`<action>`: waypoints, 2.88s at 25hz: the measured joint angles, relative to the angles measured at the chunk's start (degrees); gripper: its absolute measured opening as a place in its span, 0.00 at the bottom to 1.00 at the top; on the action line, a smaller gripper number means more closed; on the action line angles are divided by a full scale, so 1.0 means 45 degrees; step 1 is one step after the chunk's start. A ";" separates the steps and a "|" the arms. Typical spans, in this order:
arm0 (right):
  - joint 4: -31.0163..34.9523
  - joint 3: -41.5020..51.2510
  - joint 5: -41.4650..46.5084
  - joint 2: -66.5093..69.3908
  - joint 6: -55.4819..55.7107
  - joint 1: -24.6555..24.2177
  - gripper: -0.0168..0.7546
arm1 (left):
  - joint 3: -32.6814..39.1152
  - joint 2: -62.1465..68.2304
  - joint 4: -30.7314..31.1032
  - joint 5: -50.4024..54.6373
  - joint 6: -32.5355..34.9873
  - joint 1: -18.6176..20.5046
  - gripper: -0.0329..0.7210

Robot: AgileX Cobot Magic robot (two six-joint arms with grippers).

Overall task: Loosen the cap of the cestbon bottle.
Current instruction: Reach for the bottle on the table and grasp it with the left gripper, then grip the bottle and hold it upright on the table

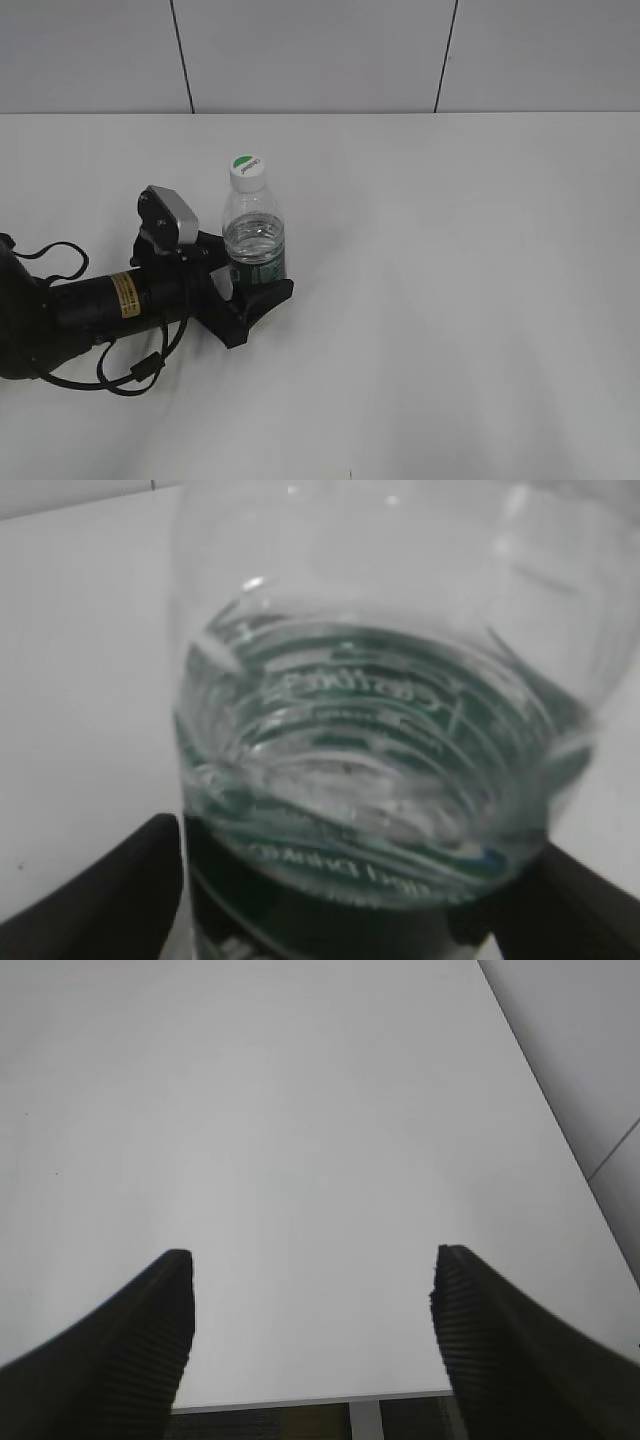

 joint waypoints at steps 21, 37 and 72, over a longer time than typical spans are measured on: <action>0.0000 0.0000 0.0000 0.0000 0.0000 0.0000 0.75 | -0.0824 0.0081 0.0241 -0.0057 -0.0195 -0.0012 0.78; 0.0000 0.0000 0.0000 0.0000 0.0000 0.0000 0.75 | -0.0833 0.0081 0.0388 -0.0151 -0.0385 -0.0012 0.59; 0.0000 0.0000 0.0000 0.0000 0.0000 0.0000 0.75 | -0.1017 0.0081 0.3739 -0.0306 -0.0385 -0.0077 0.59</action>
